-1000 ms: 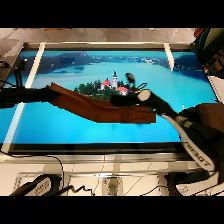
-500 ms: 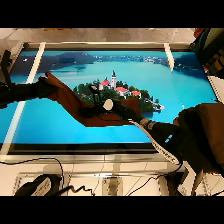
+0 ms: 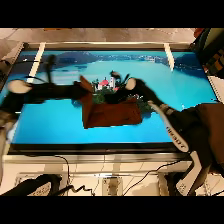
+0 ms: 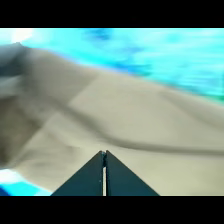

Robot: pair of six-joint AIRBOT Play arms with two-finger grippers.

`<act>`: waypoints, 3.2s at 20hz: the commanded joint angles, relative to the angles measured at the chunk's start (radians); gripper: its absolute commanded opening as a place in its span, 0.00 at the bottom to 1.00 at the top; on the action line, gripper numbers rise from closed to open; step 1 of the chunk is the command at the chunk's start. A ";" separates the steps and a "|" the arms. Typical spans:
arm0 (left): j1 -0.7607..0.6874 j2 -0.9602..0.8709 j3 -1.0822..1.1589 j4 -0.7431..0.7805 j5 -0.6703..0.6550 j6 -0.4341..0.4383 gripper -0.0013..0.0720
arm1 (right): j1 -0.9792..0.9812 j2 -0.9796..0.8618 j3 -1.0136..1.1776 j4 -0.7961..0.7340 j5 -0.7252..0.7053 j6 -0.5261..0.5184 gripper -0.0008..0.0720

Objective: Fold the clothes and pants, and hang the long-sleeved shirts on hangers.

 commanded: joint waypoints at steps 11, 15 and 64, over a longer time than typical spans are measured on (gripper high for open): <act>-0.499 -0.377 0.146 -0.241 0.555 0.019 0.99 | -0.537 0.229 -0.031 -0.215 0.216 -0.116 0.03; -0.406 -0.334 0.146 -0.219 0.466 0.019 0.99 | -0.645 0.215 -0.203 -0.051 0.292 -0.357 0.03; 0.492 0.055 0.146 0.568 -0.296 0.012 0.03 | -1.370 1.125 -0.244 -0.682 0.653 0.465 0.81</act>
